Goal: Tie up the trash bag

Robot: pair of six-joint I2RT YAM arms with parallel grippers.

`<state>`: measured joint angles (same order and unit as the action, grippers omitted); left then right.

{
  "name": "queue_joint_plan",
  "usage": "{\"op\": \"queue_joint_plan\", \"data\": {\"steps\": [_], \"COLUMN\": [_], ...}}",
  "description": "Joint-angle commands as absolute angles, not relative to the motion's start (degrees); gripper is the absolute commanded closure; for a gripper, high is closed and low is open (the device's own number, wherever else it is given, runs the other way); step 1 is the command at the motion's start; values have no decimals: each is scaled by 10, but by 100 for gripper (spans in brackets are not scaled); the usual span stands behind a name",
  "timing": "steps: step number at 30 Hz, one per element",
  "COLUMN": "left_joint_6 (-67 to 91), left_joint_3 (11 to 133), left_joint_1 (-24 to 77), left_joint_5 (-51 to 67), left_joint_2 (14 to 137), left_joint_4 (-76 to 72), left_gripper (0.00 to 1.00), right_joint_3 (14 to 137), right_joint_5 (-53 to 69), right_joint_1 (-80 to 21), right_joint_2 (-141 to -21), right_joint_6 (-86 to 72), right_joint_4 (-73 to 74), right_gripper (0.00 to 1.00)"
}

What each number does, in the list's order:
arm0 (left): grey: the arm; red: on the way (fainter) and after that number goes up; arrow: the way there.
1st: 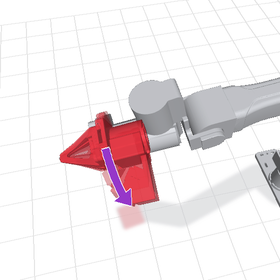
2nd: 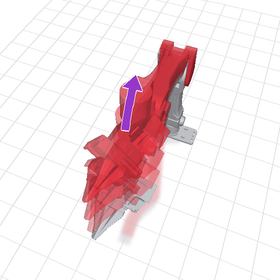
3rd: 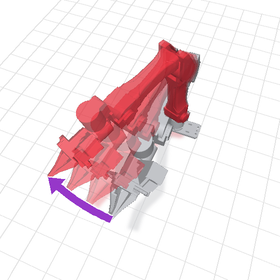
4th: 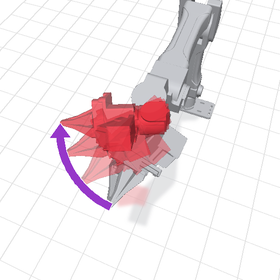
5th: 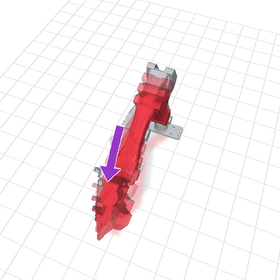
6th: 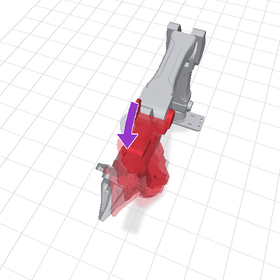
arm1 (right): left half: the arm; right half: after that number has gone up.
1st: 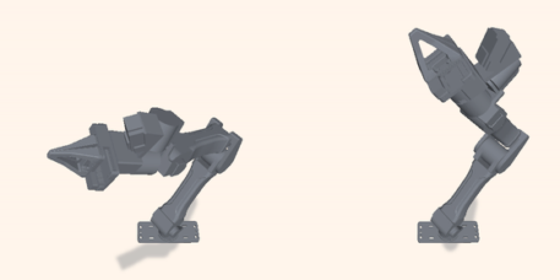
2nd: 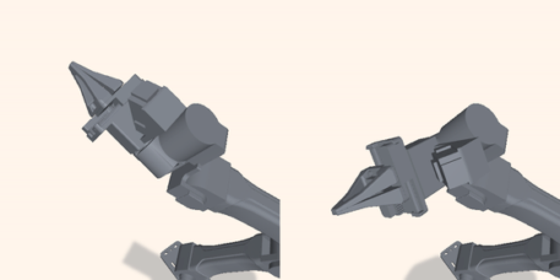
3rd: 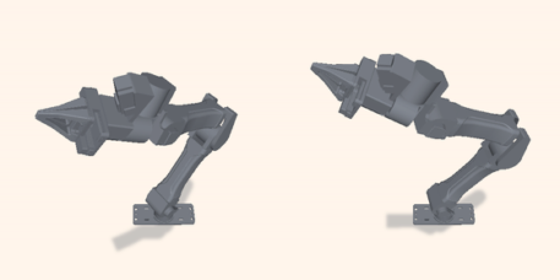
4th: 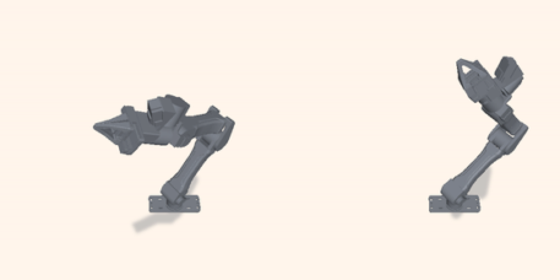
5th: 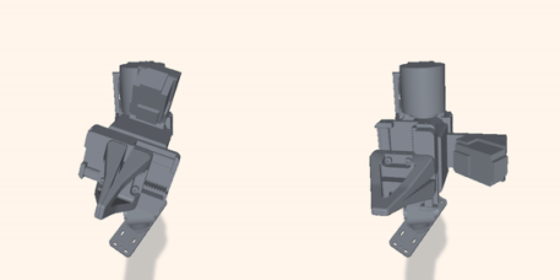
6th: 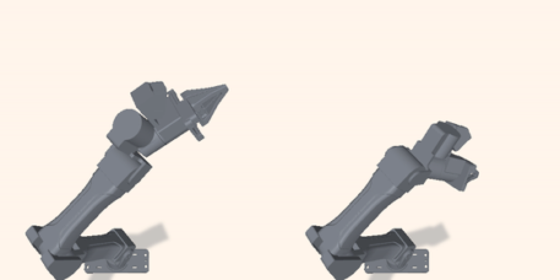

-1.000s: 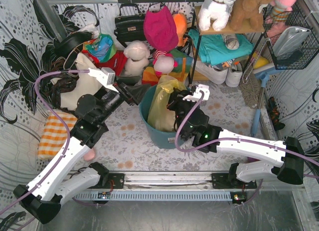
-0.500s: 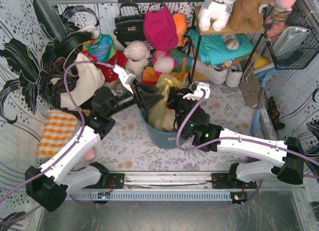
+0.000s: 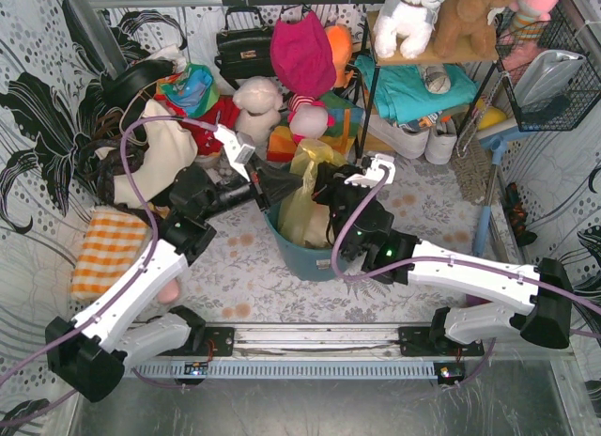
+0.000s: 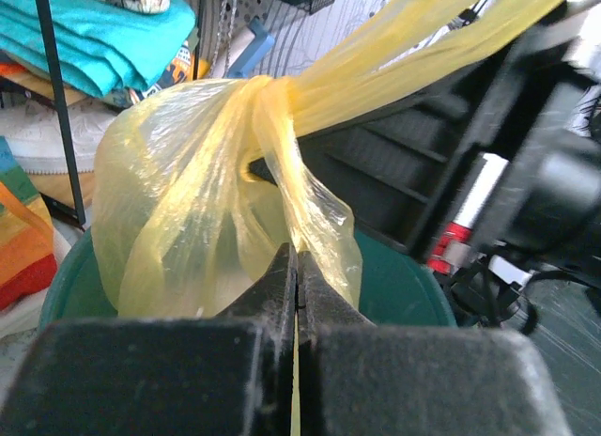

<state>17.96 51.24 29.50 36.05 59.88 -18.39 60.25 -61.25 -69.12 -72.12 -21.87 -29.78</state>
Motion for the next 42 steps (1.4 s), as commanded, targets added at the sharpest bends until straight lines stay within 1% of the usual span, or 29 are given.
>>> {"op": "queue_joint_plan", "data": {"steps": [1,5,11,14,15,17,18,20,22,27,32,34,40,42], "left_joint_6": [181,186,183,168,164,162,162,162,162,155,155,155,158,158], "left_joint_3": [503,503,499,503,506,511,511,507,501,501,505,508,516,519], "left_joint_1": [291,291,292,292,291,292,292,292,292,291,291,292,292,291], "left_joint_5": [367,376,380,315,292,241,229,221,221,256,286,299,330,334], "left_joint_2": [552,538,524,520,520,518,516,513,511,532,559,568,574,570], "left_joint_4": [-225,-212,-185,-147,-130,-109,-106,-113,-122,-124,-112,-111,-117,-116], "left_gripper": [100,100,100,99,92,71,59,39,32,28,29,33,81,91], "right_joint_3": [610,611,599,600,599,598,597,592,591,591,582,581,585,590], "right_joint_5": [-577,-559,-515,-512,-514,-518,-519,-522,-525,-523,-502,-485,-454,-454], "right_joint_1": [-672,-662,-656,-655,-656,-656,-656,-656,-655,-655,-655,-656,-655,-653], "right_joint_2": [-727,-731,-739,-740,-739,-735,-732,-726,-721,-717,-719,-723,-739,-745], "right_joint_6": [-271,-287,-281,-280,-280,-280,-280,-282,-282,-282,-270,-263,-261,-259], "right_joint_4": [-270,-258,-306,-311,-308,-301,-300,-299,-297,-296,-331,-349,-370,-371], "right_gripper": [100,100,100,100,100,100,100,100,100,100,100,100,100,100]}}
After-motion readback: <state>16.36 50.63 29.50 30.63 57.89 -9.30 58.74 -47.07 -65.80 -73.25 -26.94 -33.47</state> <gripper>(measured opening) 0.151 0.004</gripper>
